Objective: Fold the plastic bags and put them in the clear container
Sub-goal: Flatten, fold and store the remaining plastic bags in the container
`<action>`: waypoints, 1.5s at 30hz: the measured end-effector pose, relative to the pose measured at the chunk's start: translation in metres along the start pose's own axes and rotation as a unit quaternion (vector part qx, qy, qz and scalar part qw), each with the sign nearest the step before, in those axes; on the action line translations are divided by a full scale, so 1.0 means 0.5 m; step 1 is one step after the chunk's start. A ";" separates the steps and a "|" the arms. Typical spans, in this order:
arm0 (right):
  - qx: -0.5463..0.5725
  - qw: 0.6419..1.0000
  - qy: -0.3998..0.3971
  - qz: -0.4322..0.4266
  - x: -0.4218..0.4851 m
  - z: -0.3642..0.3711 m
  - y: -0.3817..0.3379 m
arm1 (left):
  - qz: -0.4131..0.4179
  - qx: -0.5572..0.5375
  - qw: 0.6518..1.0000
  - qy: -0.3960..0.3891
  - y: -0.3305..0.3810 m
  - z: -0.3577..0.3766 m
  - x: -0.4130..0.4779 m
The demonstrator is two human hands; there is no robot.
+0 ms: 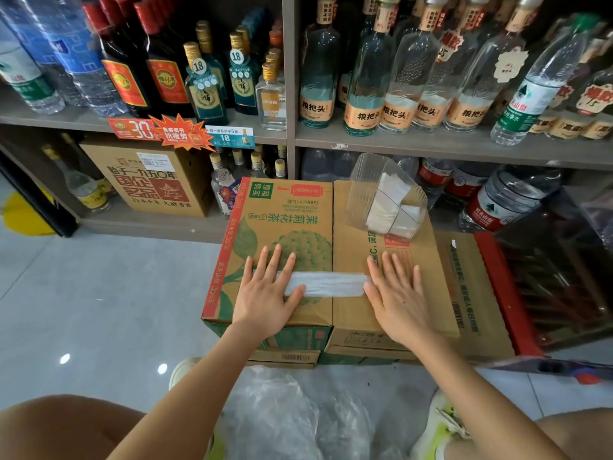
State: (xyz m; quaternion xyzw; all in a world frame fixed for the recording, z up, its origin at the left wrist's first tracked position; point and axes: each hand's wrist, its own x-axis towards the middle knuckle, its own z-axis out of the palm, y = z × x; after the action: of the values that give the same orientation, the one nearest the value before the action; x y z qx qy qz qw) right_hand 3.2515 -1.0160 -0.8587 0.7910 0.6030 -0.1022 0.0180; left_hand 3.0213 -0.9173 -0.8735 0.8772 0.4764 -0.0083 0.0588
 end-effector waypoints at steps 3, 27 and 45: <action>0.038 0.993 0.109 -0.012 -0.011 -0.013 -0.005 | 0.025 0.009 1.000 -0.007 -0.005 -0.010 0.006; 0.530 0.845 -0.048 0.048 -0.027 -0.155 -0.038 | 0.029 -0.309 0.930 0.199 0.088 -0.004 -0.006; 0.696 0.711 -0.043 0.094 0.051 -0.084 -0.162 | -0.149 -0.608 0.779 0.040 0.064 -0.049 -0.013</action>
State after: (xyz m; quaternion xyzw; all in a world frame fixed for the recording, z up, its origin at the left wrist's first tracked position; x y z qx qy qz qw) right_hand 3.1864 -0.9631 -0.8145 0.6270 0.2828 -0.5242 -0.5021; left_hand 3.0436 -0.9374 -0.8457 0.5770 0.5093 0.3096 0.5583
